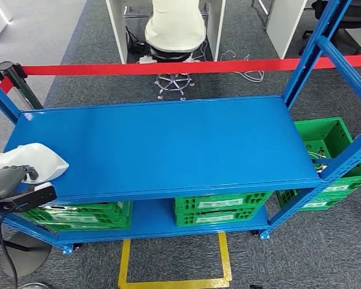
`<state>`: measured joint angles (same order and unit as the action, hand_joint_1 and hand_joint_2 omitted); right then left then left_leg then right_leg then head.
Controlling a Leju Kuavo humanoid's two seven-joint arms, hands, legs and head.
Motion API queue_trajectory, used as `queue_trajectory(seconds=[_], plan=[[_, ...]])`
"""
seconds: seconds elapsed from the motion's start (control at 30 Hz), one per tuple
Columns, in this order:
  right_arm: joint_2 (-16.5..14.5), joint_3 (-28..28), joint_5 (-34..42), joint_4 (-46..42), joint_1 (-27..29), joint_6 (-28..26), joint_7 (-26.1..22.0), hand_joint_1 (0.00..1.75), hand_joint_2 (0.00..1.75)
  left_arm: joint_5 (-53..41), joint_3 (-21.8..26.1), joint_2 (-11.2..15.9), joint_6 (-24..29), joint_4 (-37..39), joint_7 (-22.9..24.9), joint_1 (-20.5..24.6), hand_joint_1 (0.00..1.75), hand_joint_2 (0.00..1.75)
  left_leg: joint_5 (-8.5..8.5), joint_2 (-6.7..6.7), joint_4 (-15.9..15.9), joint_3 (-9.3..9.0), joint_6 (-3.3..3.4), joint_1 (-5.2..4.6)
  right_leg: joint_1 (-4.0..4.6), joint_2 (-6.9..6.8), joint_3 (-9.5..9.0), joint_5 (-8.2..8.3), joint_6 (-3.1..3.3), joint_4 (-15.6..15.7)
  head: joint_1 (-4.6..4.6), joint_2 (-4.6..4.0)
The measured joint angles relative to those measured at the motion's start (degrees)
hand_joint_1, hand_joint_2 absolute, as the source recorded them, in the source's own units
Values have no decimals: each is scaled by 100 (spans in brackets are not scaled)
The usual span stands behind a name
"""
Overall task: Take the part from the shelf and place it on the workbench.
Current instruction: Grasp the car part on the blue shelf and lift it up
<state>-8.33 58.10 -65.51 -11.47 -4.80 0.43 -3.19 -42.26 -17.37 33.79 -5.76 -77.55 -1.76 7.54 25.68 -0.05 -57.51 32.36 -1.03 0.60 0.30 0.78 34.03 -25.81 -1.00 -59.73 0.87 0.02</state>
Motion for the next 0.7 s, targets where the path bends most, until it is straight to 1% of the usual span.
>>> queue_trajectory(seconds=[0.1, 0.27, 0.4, 0.47, 0.57, 0.7], plan=[[0, 0, 5, 0, -4, -3, -38, 0, 175, -119, 29, -173, 250, 68, 15, -14, 175, 175, 0, 0, 0, 0, 0, 0, 0, 0, 0, 0, 0, 0, -1, 0], [0, 0, 12, 0, -3, -5, -44, 0, 175, -155, 68, -346, 304, 134, 19, -26, 175, 175, 0, 0, 0, 0, 0, 0, 0, 0, 1, 1, 1, 0, 1, 0], [0, 0, 13, 0, -3, -5, -46, 0, 175, -158, 102, -429, 315, 162, 20, -25, 175, 175, 0, 0, 0, 1, 0, 0, 0, 0, 1, 1, 1, 0, -1, 1], [0, 1, 16, 0, -3, -5, -52, 0, 175, -166, 138, -476, 406, 166, 4, -32, 175, 175, 0, 0, 0, 1, 0, 0, 0, 0, 1, 1, 1, 0, -1, 1], [0, 4, 26, 0, -4, -8, -70, 0, 175, -252, 298, -666, 866, 162, -121, -83, 175, 175, 0, 0, 0, 1, 0, 0, 0, -2, 1, 1, 1, 0, -1, 0], [0, 7, 24, 0, -9, -18, -104, 0, 175, -319, 618, -1132, 1925, 40, -485, -269, 175, 175, 0, 0, 0, 2, 0, -1, -2, 0, 0, 1, 0, 1, 0, 0]])
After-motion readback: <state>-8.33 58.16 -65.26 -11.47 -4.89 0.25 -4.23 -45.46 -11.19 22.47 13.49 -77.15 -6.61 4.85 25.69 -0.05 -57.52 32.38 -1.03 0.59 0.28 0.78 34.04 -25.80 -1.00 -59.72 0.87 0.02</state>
